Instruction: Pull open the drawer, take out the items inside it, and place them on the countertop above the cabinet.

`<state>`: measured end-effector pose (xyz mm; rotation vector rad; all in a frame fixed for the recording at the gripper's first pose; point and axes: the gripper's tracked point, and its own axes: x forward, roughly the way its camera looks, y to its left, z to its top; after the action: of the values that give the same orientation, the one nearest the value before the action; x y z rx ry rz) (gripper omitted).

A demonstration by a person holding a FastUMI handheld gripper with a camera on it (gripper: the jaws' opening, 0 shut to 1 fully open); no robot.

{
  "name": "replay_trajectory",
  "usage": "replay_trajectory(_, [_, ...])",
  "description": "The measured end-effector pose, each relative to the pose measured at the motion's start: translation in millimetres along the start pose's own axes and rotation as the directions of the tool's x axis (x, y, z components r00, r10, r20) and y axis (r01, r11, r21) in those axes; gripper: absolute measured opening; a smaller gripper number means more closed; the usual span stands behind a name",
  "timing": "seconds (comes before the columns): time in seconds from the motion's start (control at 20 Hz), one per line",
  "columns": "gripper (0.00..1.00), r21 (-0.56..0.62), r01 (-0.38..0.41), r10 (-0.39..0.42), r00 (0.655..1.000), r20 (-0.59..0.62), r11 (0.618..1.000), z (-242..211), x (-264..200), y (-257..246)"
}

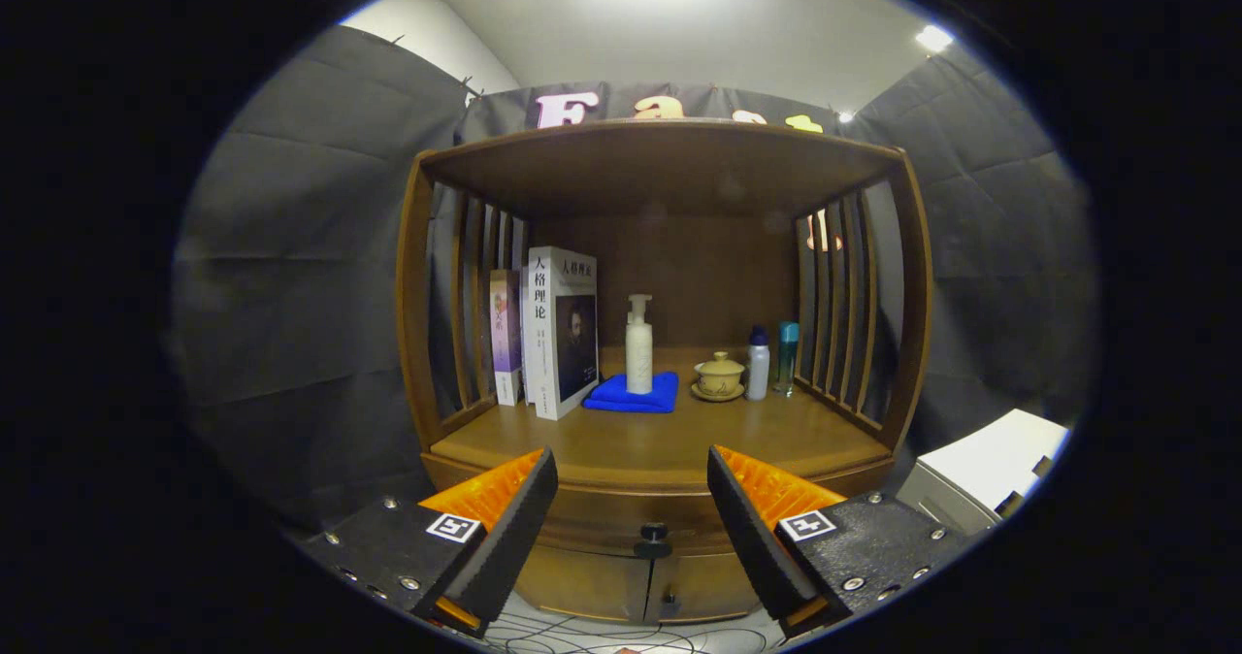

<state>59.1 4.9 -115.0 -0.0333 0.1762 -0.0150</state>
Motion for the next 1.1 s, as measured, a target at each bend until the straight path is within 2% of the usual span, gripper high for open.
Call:
replay_trajectory(0.45, [0.96,-0.103,0.035,-0.038,0.999,-0.030,0.994,-56,33,3])
replay_trajectory(0.75, [0.96,-0.128,0.076,-0.093,0.987,-0.127,0.989,-122,60,-7])
replay_trajectory(0.95, [0.95,-0.077,0.085,-0.097,0.980,-0.171,0.993,-153,76,-18])
replay_trajectory(1.1, [0.89,-0.048,0.088,-0.095,0.976,-0.197,0.995,-169,86,-22])
